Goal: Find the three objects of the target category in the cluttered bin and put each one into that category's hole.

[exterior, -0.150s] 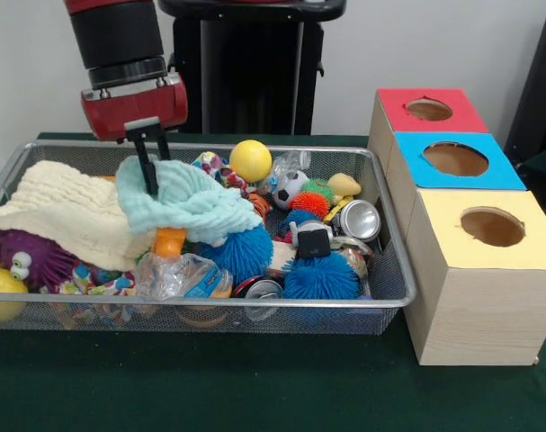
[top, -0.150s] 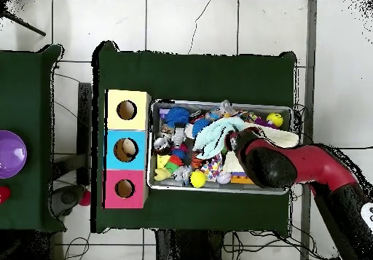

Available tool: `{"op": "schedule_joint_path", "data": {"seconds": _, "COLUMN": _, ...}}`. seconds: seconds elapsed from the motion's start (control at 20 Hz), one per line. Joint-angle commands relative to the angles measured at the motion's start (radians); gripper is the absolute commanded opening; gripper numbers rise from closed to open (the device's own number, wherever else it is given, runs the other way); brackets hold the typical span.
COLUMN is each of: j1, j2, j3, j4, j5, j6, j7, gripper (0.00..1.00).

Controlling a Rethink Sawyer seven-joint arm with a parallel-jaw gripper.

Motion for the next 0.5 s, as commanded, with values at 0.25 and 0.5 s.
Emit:
{"op": "schedule_joint_path", "data": {"seconds": 0.25, "j1": -0.087, "j2": -0.067, "j3": 0.148, "j4": -0.05, "j5": 0.022, "j6": 0.281, "j7": -0.474, "gripper": 0.0}}
{"op": "schedule_joint_path", "data": {"seconds": 0.5, "j1": -0.107, "j2": -0.054, "j3": 0.174, "j4": -0.109, "j5": 0.018, "j6": 0.353, "j7": -0.552, "gripper": 0.0}}
